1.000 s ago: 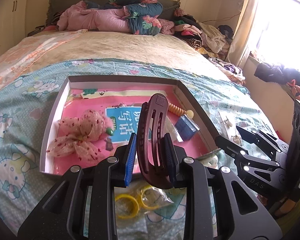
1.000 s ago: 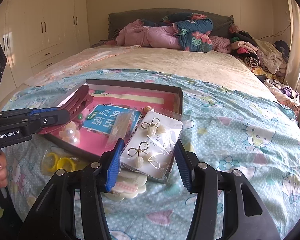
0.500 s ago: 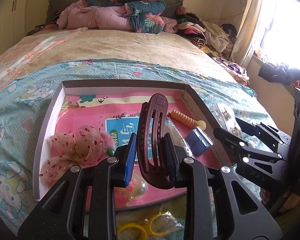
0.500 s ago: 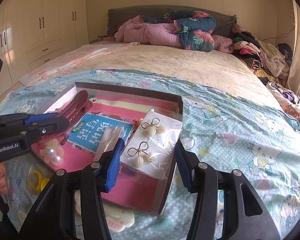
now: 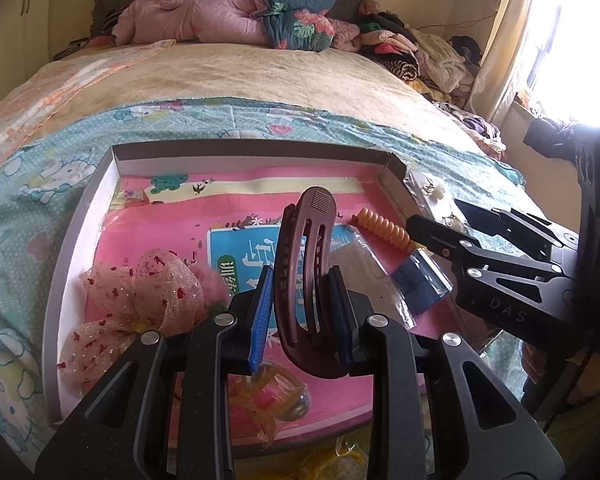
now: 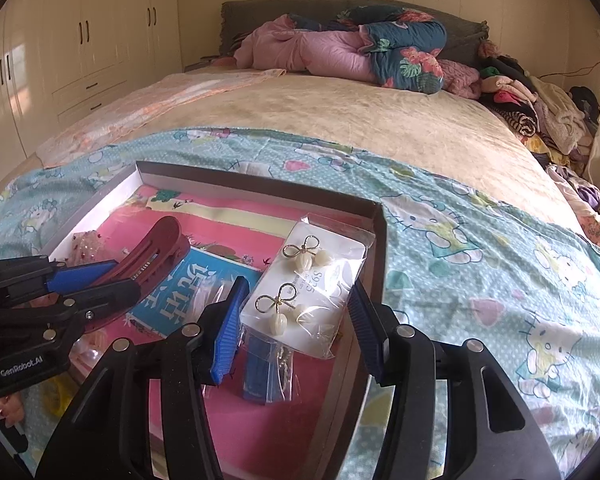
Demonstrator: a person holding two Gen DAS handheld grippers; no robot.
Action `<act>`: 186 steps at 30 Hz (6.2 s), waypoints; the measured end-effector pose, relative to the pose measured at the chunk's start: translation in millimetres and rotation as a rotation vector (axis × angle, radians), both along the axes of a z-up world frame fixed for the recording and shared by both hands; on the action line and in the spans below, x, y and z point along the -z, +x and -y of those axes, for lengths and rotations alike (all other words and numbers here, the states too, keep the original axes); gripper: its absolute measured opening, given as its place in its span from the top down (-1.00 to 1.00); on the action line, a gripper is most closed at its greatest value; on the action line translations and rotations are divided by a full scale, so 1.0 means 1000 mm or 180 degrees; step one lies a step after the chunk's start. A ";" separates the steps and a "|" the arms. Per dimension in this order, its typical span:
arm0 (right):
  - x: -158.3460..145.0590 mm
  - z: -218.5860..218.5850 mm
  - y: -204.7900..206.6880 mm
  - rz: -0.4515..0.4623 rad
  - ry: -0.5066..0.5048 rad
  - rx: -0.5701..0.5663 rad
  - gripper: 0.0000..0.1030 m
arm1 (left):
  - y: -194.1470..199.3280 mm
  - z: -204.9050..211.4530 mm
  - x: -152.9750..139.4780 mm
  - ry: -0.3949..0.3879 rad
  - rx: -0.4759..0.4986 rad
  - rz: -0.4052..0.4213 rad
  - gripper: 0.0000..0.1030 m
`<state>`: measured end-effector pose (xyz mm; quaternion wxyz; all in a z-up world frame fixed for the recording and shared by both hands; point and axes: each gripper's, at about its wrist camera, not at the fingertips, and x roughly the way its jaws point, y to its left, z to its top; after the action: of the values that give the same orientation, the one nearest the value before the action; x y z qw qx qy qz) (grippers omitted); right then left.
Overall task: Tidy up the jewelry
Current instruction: 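Carry the dark red clip with the left tool while the right tool carries the earring card into the box, then open the left tool releasing the dark red clip while the right tool releases the earring card in the box, then withdraw both tools from the box toward the remaining accessories, then grasp the bagged yellow bangles with the left tool while the right tool grasps the white claw clip, then carry the yellow bangles with the left tool while the right tool carries the white clip into the box, then open the right tool releasing the white clip while the left tool releases the bangles in the box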
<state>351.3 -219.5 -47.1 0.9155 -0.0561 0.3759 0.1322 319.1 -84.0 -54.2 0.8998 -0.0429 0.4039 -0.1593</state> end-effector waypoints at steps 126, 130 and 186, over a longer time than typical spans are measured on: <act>0.002 0.020 -0.171 0.0050 0.0271 0.0072 -0.29 | -0.134 -0.018 -0.020 -0.0132 0.0460 0.0373 0.78; -0.004 0.017 -0.171 0.0091 0.0277 0.0050 -0.29 | -0.130 -0.030 -0.030 -0.0186 0.0340 0.0435 0.78; 0.007 -0.052 -0.046 -0.0072 0.0189 -0.0128 -0.47 | -0.026 -0.092 -0.003 -0.0101 -0.0379 0.0224 0.48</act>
<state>305.1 -167.4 -54.6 0.9096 -0.0349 0.3809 0.1623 292.6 7.6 -51.1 0.9205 -0.0755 0.3662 -0.1133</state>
